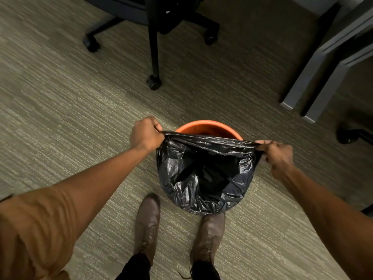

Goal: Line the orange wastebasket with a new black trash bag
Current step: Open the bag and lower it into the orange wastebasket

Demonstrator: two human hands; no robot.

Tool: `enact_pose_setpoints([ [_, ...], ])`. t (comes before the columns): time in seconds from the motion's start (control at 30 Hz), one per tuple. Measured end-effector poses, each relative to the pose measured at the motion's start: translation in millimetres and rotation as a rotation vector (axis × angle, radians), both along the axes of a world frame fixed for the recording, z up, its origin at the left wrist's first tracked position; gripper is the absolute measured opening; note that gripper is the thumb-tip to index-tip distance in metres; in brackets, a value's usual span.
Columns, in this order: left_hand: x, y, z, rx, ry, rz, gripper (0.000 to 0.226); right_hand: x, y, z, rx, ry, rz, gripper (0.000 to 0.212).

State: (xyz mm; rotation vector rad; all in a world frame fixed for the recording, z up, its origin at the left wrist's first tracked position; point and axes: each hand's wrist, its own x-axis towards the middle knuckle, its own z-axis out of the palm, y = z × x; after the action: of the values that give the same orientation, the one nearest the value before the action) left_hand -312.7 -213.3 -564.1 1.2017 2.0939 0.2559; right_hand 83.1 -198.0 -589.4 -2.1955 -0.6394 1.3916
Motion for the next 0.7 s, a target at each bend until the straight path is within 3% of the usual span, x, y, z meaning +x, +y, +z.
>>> enact_pose_setpoints([
  [0.13, 7, 7, 9, 0.055, 0.096, -0.1, 0.026, -1, 8, -2, -0.035, 0.163, -0.007, 0.017],
  [0.33, 18, 17, 6, 0.021, -0.082, -0.109, 0.031, -15, 14, -4, -0.001, 0.255, -0.061, 0.009],
  [0.53, 17, 26, -4, 0.035, -0.161, -0.051, 0.015, -26, 24, -11, -0.002, 0.178, -0.001, 0.012],
  [0.7, 14, 33, -25, -0.092, -0.311, 0.109, 0.013, -39, 29, -25, -0.027, 0.136, -0.021, 0.01],
])
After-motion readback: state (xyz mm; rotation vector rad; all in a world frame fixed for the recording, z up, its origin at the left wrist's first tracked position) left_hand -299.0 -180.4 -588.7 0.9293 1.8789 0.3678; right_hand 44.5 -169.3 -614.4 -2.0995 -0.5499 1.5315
